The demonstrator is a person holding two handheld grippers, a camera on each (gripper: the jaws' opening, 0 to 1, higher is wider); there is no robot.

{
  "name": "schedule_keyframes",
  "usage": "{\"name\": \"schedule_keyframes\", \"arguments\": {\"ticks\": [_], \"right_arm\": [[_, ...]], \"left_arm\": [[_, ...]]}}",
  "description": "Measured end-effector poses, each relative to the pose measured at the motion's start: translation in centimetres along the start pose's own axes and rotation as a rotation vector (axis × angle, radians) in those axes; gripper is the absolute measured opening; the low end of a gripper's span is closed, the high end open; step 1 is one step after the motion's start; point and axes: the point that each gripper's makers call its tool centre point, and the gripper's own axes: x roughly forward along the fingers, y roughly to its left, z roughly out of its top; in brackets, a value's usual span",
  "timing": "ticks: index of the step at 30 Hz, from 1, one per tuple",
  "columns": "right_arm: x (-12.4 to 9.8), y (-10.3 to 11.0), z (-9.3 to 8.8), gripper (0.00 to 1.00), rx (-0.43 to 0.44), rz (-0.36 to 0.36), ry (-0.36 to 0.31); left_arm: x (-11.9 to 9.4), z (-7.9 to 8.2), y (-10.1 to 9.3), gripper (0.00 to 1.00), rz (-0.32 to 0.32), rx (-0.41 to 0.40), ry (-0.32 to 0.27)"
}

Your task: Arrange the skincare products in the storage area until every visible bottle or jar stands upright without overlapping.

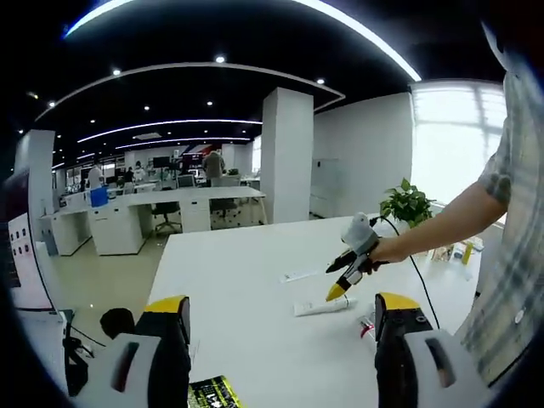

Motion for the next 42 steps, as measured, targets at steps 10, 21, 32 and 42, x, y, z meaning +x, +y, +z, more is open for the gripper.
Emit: {"name": "schedule_keyframes", "arguments": {"ticks": [10, 21, 32, 42], "right_arm": [[1.9, -0.7, -2.0, 0.6, -0.041, 0.005, 0.089], [4.0, -0.8, -5.2, 0.52, -0.127, 0.03, 0.223], [5.0, -1.1, -5.6, 0.44, -0.16, 0.05, 0.261], [5.0, -1.6, -6.1, 0.38, -0.179, 0.058, 0.289]], "left_arm": [[-1.3, -1.6, 1.1, 0.94, 0.086, -0.072, 0.021], [-2.7, -2.8, 2.3, 0.94, 0.152, -0.096, 0.041], [-3.4, -3.5, 2.2, 0.95, 0.171, -0.103, 0.061], [-3.9, -3.7, 2.1, 0.93, 0.183, -0.106, 0.061]]}}
